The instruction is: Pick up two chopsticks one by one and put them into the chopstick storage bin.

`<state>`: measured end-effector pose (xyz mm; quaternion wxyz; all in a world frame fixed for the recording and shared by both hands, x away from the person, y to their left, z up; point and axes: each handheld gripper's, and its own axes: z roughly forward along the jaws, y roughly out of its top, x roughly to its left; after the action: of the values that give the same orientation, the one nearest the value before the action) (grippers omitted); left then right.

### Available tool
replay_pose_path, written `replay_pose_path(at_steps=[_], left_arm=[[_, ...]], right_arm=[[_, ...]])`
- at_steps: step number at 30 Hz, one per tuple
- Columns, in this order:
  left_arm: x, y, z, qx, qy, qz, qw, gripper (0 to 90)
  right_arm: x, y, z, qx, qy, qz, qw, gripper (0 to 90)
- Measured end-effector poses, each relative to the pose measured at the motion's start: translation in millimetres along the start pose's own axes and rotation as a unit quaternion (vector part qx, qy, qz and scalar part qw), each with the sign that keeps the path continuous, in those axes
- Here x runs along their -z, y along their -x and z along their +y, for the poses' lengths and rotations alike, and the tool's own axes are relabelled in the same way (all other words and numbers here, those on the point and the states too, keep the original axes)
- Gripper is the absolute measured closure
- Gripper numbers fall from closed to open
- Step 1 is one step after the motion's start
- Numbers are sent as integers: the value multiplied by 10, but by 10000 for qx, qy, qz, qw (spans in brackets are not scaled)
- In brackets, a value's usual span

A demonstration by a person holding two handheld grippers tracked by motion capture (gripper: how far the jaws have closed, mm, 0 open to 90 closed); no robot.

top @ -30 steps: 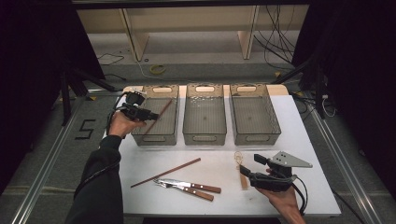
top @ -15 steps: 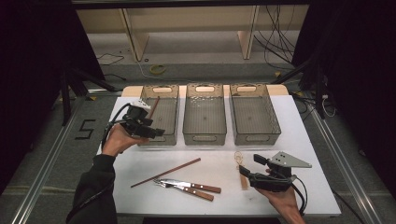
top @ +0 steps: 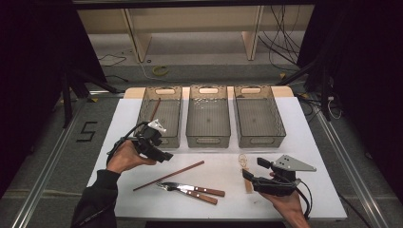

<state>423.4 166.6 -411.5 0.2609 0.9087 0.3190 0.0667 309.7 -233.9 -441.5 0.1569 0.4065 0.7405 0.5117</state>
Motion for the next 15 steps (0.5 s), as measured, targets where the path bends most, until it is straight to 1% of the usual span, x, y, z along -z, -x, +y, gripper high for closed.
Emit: replay_pose_path(at_steps=[1, 3, 6, 9, 10, 12, 15], left_arm=[[-14, 11, -10, -39, -62, 2, 10000, 244], [-51, 29, -37, -45, -117, -35, 9999, 248], [-117, 51, -86, -99, -395, -54, 9992, 257], [-151, 60, -112, -89, -464, -105, 9988, 274], [-177, 69, -129, -98, -531, -119, 9985, 285], [-194, 74, -142, -154, -633, -121, 9978, 307], [-216, 84, -154, -178, -707, -156, 9972, 341]], right_arm=[[0, -1, 0, -5, -2, -5, 10000, 264], [1, -4, 0, 1, -2, -4, 10000, 264], [1, -7, 0, 7, -9, -2, 10000, 264], [1, -8, 1, 5, -10, 2, 10000, 264], [2, -8, 1, 6, -11, -1, 10000, 264], [2, -7, 1, 4, -9, 1, 10000, 264], [2, -5, 0, 3, -9, -1, 10000, 264]])
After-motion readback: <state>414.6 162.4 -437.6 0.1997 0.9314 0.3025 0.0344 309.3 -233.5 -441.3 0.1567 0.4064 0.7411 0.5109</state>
